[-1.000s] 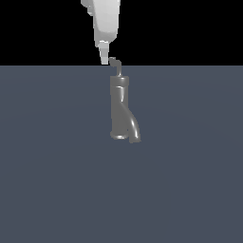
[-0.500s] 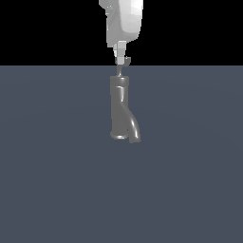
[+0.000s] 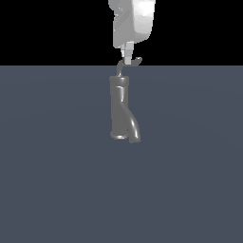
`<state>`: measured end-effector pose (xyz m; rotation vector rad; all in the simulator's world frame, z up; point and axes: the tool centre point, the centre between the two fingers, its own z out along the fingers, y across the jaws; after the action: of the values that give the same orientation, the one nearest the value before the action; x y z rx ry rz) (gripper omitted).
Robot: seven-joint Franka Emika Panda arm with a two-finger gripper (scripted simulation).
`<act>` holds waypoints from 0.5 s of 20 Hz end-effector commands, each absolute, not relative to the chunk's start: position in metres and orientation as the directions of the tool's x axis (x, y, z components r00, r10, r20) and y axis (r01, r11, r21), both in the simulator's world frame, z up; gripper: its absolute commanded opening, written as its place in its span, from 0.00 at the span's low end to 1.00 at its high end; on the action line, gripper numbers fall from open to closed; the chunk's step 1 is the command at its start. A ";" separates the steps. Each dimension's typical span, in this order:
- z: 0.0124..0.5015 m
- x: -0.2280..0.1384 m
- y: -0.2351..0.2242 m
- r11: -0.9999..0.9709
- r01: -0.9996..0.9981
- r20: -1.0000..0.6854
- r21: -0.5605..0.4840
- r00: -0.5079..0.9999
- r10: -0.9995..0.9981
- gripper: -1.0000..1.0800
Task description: Turn on the faucet by rotating a designated handle.
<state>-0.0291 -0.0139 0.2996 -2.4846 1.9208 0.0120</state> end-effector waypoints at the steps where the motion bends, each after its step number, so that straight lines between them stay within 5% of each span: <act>1: 0.300 -0.022 -0.028 -0.235 -0.972 -0.004 0.000 0.235 -0.972 0.00; 10: 0.300 -0.001 -0.053 -0.221 -0.975 -0.002 0.000 0.221 -0.975 0.00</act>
<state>-0.0079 -0.0334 0.2997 -2.4825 1.9282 0.0197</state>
